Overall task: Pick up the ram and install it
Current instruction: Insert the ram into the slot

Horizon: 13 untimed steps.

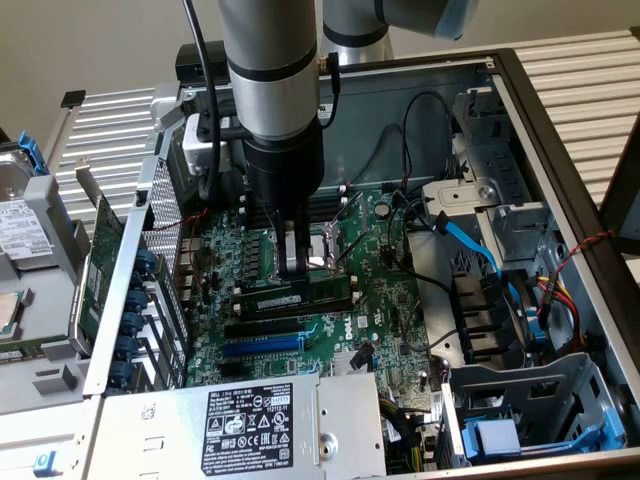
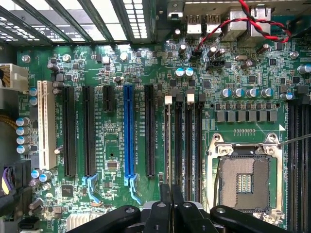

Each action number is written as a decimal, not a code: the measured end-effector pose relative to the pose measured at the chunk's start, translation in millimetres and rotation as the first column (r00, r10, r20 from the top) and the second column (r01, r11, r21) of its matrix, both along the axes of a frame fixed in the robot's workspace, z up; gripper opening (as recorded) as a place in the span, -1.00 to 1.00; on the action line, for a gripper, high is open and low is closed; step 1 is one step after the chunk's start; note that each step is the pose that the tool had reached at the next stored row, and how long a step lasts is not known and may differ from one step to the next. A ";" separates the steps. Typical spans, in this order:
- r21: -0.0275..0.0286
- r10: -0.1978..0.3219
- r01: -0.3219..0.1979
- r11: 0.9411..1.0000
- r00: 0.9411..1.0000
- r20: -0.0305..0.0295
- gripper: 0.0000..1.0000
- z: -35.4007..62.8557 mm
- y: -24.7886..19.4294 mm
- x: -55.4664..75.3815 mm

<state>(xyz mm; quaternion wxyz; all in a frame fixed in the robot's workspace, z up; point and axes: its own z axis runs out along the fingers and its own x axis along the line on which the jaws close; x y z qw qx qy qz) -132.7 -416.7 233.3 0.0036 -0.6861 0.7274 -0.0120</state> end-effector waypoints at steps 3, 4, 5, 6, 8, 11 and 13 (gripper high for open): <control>0.000 0.001 -0.001 1.000 1.000 0.000 -0.76 0.0 0.1 -0.1; 0.000 0.001 -0.001 1.000 1.000 0.000 -0.76 0.0 0.1 -0.1; 0.000 0.001 -0.001 1.000 1.000 0.001 -0.76 0.0 0.2 -0.1; 0.000 0.002 -0.002 1.000 1.000 0.001 -0.76 0.0 0.2 -0.1; 0.000 0.004 -0.004 1.000 1.000 0.001 -0.76 0.0 0.2 -0.1; 0.000 0.006 -0.006 1.000 1.000 0.001 -0.76 -0.1 0.2 -0.1; 0.000 0.006 -0.006 1.000 1.000 0.002 -0.76 -0.1 0.2 -0.1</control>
